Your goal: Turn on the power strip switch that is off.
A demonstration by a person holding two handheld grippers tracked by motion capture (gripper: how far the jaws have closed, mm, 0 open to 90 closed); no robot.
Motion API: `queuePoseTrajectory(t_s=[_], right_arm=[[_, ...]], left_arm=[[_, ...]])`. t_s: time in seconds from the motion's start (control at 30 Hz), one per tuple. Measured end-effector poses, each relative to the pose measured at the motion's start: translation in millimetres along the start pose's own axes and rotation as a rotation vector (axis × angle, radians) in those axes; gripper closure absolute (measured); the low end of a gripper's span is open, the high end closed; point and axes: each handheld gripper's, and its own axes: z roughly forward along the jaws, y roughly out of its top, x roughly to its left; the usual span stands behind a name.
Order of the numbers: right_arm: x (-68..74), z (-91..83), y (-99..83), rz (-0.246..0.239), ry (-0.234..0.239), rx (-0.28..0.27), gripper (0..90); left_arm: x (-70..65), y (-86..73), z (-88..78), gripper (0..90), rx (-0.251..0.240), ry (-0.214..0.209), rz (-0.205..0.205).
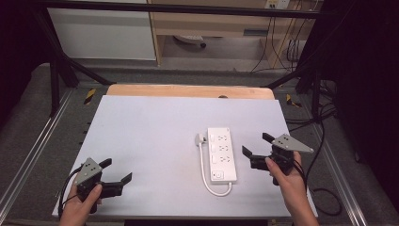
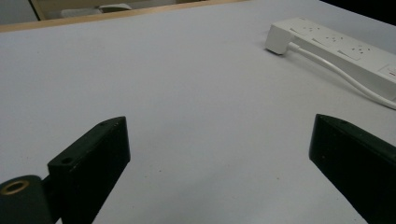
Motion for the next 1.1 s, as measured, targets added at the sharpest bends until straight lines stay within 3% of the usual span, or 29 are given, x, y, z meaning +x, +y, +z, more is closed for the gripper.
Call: queuePoseTrajectory(t_s=[0.13,0.53,1.1], right_arm=[[-6.3,-11.6,-2.8,-0.002,-0.014,-0.014,6.9],[-29.9,-38.1,-19.7,0.052,-0.085,-0.042,3.2],[-46.9,-30.6,-49.7,0.082,-0.145,-0.028,3.7]], left_arm=[[-0.1,0.0,0.1,5.3,0.0,0.0,-0.001],[0.7,-0.2,0.3,5.3,0.003,0.002,-0.004],[0.6,-0.2,0.1,5.3,0.0,0.003,-0.004]])
